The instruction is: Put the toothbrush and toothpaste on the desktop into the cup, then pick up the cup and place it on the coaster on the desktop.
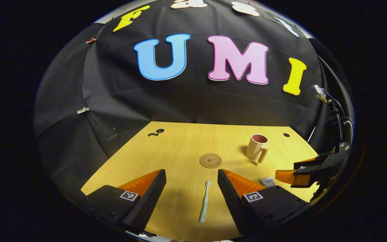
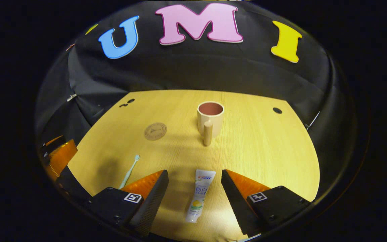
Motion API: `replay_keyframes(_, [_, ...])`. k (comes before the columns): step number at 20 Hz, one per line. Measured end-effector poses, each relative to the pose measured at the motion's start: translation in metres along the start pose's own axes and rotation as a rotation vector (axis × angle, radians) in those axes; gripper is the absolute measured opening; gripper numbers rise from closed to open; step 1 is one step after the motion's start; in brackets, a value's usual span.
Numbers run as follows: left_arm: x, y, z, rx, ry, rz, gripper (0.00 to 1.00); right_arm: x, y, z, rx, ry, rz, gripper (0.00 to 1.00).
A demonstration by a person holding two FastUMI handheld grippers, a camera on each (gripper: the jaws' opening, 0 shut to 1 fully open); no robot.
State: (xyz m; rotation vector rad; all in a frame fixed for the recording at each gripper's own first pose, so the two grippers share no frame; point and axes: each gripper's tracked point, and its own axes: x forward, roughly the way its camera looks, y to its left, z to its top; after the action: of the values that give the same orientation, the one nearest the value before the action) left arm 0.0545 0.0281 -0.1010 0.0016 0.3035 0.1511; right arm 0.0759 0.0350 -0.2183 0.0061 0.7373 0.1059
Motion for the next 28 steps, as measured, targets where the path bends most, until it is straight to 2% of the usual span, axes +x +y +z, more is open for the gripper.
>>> replay_keyframes(8, [0.01, 0.007, -0.013, 0.011, 0.051, 0.052, 0.98, 0.032, -0.009, -0.069, 0.01, 0.237, 0.003, 0.98])
replay_keyframes(15, [0.004, 0.011, -0.027, 0.028, 0.081, 0.07, 0.97, 0.055, -0.016, -0.09, 0.004, 0.313, -0.013, 0.98])
replay_keyframes(22, [-0.006, 0.013, -0.035, 0.037, 0.092, 0.061, 0.98, 0.064, -0.016, -0.091, 0.008, 0.315, -0.056, 0.95])
replay_keyframes(23, [-0.008, 0.013, -0.037, 0.035, 0.094, 0.058, 0.98, 0.064, -0.019, -0.092, -0.002, 0.315, -0.073, 1.0])
replay_keyframes(26, [-0.01, 0.013, -0.04, 0.028, 0.094, 0.044, 0.98, 0.064, -0.017, -0.092, 0.043, 0.326, -0.102, 0.71])
replay_keyframes(27, [-0.011, 0.014, -0.041, 0.027, 0.093, 0.04, 0.98, 0.063, -0.016, -0.092, 0.053, 0.337, -0.11, 0.71])
replay_keyframes(28, [-0.012, 0.014, -0.042, 0.027, 0.093, 0.036, 0.98, 0.064, -0.015, -0.093, 0.057, 0.346, -0.112, 0.61])
